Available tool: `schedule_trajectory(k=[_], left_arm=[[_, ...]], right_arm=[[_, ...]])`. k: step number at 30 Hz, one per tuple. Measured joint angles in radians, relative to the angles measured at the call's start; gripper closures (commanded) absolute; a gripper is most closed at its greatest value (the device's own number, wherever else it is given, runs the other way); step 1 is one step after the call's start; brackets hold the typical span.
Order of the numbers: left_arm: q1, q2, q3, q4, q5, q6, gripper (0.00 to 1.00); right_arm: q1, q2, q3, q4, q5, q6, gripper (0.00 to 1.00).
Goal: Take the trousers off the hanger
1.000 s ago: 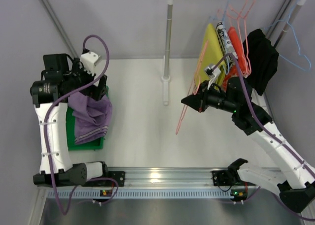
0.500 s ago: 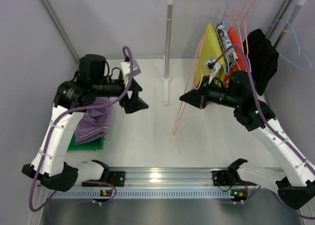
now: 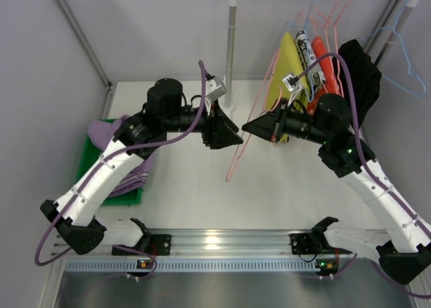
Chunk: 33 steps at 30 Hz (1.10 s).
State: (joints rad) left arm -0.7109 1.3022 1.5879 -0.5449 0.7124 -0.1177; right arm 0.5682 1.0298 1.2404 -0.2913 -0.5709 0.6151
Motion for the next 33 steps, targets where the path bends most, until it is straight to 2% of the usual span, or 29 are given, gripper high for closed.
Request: schedule_trajectory(k=[5, 7, 8, 14, 18, 20, 22, 24, 26, 27, 28, 29, 31, 33], left_arm=[[-0.063, 0.032, -0.039, 0.077, -0.021, -0.082, 0.5], [-0.077, 0.039, -0.041, 0.091, -0.028, -0.106, 0.55], [-0.081, 0.042, -0.042, 0.1, -0.033, -0.122, 0.61], [-0.081, 0.043, -0.042, 0.151, -0.052, -0.201, 0.69], [-0.085, 0.042, -0.063, 0.179, -0.044, -0.238, 0.84], [-0.088, 0.042, -0.074, 0.189, -0.04, -0.252, 0.87], [-0.091, 0.042, -0.079, 0.193, -0.034, -0.265, 0.99], [-0.091, 0.042, -0.079, 0.197, -0.032, -0.277, 1.0], [-0.091, 0.042, -0.079, 0.2, -0.033, -0.286, 1.0], [-0.09, 0.042, -0.079, 0.201, -0.034, -0.295, 1.0], [-0.09, 0.042, -0.079, 0.203, -0.034, -0.305, 1.0], [-0.09, 0.042, -0.079, 0.204, -0.037, -0.314, 1.0], [-0.09, 0.042, -0.079, 0.211, -0.042, -0.334, 1.0], [-0.089, 0.043, -0.079, 0.224, -0.048, -0.355, 1.0]], right_arm=[[-0.001, 0.0, 0.012, 0.023, -0.003, 0.024, 1.0], [-0.001, 0.0, 0.02, 0.027, -0.005, 0.034, 1.0], [-0.001, 0.0, 0.024, 0.028, -0.006, 0.036, 1.0], [-0.001, -0.002, 0.043, 0.037, -0.007, 0.052, 1.0], [-0.001, -0.002, 0.049, 0.04, -0.003, 0.058, 1.0], [-0.003, -0.002, 0.05, 0.04, 0.004, 0.059, 1.0], [-0.006, -0.002, 0.05, 0.04, 0.005, 0.06, 1.0], [-0.008, -0.002, 0.05, 0.041, 0.006, 0.062, 1.0], [-0.009, -0.002, 0.05, 0.042, 0.008, 0.063, 0.86], [-0.01, -0.002, 0.051, 0.042, 0.008, 0.063, 0.64], [-0.01, -0.002, 0.051, 0.042, 0.01, 0.063, 0.53], [-0.014, -0.002, 0.052, 0.042, 0.013, 0.06, 0.38], [-0.022, -0.006, 0.052, 0.038, 0.026, 0.05, 0.27], [-0.03, -0.014, 0.052, 0.034, 0.045, 0.037, 0.09]])
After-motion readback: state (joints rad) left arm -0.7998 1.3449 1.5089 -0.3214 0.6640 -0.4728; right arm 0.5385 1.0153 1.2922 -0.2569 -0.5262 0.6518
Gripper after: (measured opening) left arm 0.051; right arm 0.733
